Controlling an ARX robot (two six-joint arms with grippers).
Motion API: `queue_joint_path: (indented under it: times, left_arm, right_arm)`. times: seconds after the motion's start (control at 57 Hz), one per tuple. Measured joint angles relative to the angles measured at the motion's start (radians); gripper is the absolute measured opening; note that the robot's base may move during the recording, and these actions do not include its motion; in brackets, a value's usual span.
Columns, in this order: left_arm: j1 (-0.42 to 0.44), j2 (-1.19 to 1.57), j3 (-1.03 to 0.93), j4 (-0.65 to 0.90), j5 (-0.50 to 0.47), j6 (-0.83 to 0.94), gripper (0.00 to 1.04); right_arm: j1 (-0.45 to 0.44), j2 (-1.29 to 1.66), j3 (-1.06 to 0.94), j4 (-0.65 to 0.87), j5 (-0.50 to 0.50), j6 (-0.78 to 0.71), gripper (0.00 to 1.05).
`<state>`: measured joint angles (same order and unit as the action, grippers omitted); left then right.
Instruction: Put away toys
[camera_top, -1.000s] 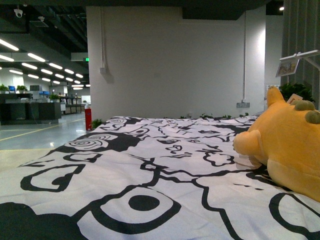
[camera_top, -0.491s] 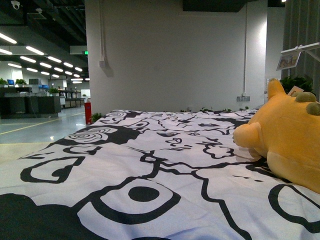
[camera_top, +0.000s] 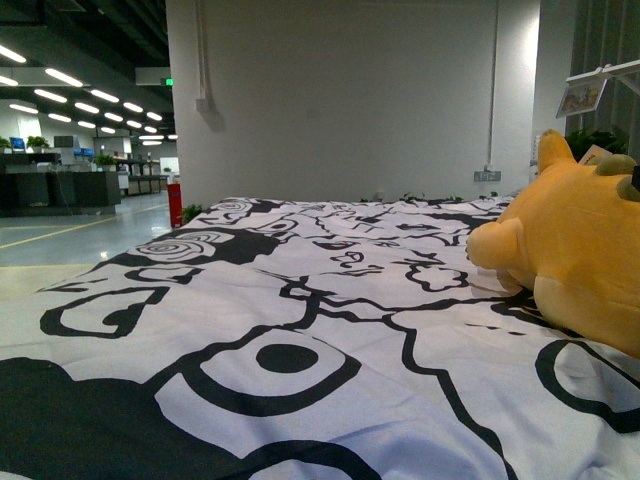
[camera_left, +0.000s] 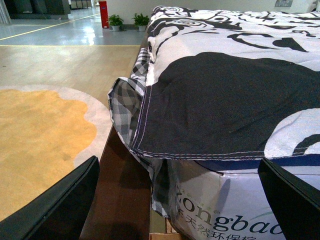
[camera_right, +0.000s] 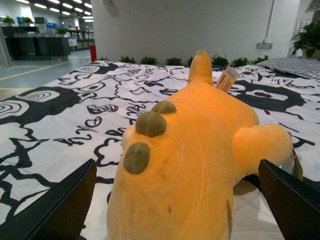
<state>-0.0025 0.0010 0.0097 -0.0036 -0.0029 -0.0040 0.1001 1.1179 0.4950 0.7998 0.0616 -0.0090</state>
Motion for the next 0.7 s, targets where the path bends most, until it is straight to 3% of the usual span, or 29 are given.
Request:
queue_joint_path:
  times: [0.316,0.702]
  left_arm:
    - [0.000,0.000,0.000,0.000,0.000,0.000,0.98]
    - [0.000,0.000,0.000,0.000,0.000,0.000,0.98]
  right_arm:
    - [0.092,0.103,0.030,0.094,0.105,-0.098,0.98]
    - [0.159,0.186,0.076,0.162,0.154,-0.164,0.98]
